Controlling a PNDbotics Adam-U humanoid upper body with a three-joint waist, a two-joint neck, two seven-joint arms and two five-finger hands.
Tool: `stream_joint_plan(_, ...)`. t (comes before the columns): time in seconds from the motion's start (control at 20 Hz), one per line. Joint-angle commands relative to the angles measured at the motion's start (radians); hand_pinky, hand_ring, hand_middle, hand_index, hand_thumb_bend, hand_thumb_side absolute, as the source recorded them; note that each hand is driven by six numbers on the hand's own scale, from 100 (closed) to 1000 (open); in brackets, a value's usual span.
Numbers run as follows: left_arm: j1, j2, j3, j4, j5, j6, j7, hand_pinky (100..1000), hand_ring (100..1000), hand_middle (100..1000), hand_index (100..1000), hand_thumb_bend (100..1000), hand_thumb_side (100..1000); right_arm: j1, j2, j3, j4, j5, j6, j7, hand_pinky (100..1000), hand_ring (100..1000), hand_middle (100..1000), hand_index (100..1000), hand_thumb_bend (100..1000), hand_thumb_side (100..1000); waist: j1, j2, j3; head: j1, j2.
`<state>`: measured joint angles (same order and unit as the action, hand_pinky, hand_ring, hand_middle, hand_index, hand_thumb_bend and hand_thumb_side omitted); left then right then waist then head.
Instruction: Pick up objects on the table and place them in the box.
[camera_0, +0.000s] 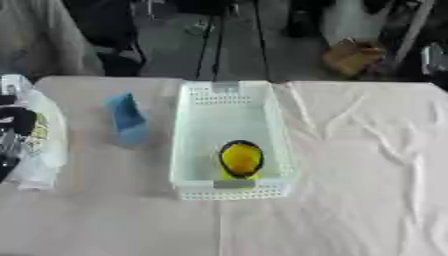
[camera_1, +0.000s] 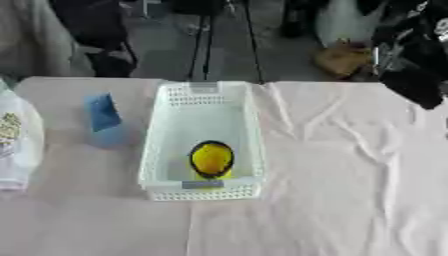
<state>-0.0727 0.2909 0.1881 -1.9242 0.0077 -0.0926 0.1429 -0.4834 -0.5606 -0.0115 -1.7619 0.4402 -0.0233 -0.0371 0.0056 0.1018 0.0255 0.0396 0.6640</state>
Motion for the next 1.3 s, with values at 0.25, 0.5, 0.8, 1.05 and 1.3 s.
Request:
stream_joint_plan(0.25, -0.012, 0.025, 0.01, -0.018, 0.001, -0.002, 0.002, 583, 675, 675, 933, 699, 431, -0.015, -0.021, -0.006, -0.007, -0.001, -0.001, 0.003, 616, 678, 809, 884, 100, 417, 0.002, -0.013, -0.002, 0.0, -0.01)
stream_joint_plan(0.5, -0.012, 0.025, 0.01, -0.018, 0.0, -0.002, 0.003, 583, 675, 675, 933, 696, 430, -0.016, -0.022, -0.005, -0.008, 0.0, -0.001, 0.005, 616, 678, 809, 883, 100, 418, 0.002, -0.013, -0.003, 0.001, -0.009)
stream_joint_plan(0.8, -0.014, 0.034, 0.018, -0.015, -0.009, 0.007, 0.015, 582, 676, 675, 930, 676, 428, -0.015, -0.022, -0.005, -0.006, 0.0, -0.001, 0.006, 616, 678, 809, 883, 100, 418, 0.003, -0.014, -0.003, 0.002, -0.009)
stream_joint_plan(1.05, -0.029, 0.063, 0.044, -0.006, -0.086, 0.054, 0.066, 580, 678, 674, 924, 699, 429, -0.013, -0.023, -0.004, -0.004, -0.001, -0.001, 0.006, 616, 678, 809, 884, 100, 418, 0.003, -0.015, -0.001, 0.017, -0.007)
stream_joint_plan(1.3, -0.071, 0.108, 0.072, 0.025, -0.242, 0.188, 0.151, 585, 681, 677, 922, 715, 424, -0.011, -0.024, -0.001, -0.001, -0.002, -0.002, 0.009, 616, 678, 809, 884, 100, 420, 0.004, -0.017, 0.0, 0.057, -0.012)
